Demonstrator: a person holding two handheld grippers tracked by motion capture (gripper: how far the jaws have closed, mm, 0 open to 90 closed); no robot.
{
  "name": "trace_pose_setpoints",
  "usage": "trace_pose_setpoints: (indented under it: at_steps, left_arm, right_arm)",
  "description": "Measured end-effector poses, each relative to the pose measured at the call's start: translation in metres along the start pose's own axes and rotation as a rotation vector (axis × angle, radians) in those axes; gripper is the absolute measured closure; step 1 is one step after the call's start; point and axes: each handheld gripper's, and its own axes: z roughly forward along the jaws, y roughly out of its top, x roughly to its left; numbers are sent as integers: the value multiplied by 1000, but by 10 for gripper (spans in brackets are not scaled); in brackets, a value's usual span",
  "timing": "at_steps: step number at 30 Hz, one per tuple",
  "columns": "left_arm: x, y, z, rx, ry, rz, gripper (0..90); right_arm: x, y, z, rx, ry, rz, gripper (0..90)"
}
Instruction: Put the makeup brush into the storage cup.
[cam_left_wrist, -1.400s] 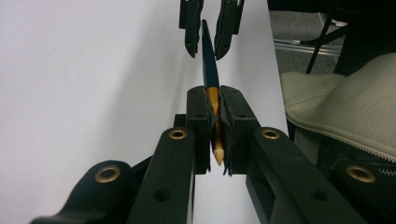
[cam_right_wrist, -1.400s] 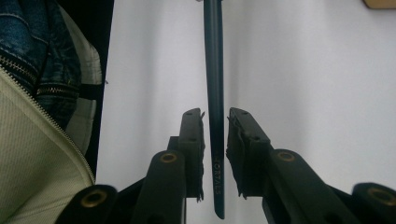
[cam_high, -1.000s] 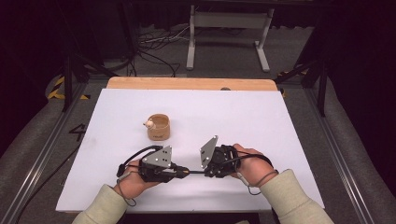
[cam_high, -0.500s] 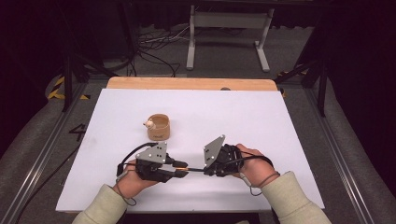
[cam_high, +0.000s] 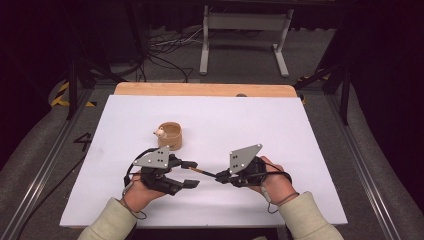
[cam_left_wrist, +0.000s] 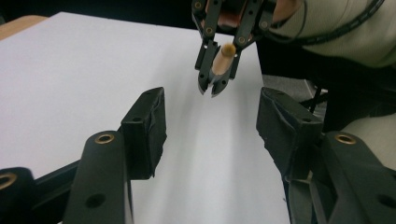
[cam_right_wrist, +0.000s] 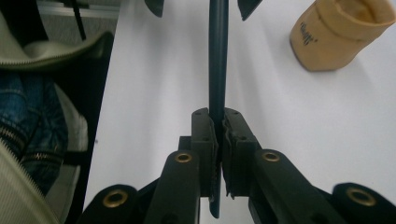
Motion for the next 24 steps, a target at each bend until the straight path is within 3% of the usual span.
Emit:
trace_pose_setpoints:
  at_steps: [2, 3, 6, 15, 24]
  left_arm:
    - [0, 0, -2, -22, 8, -1, 433]
    - [0, 0, -2, -22, 8, -1, 431]
    - [0, 0, -4, -44, 13, -7, 433]
    - [0, -1, -5, -116, 24, -19, 438]
    - [-1, -1, 0, -129, 55, -27, 489]
  right_arm:
    - [1, -5, 1, -70, -18, 23, 845]
    - [1, -5, 1, -70, -18, 23, 845]
    - [3, -9, 4, -137, -38, 45, 845]
    - [5, -16, 14, -257, -57, 92, 845]
    - [8, -19, 25, -342, -63, 131, 845]
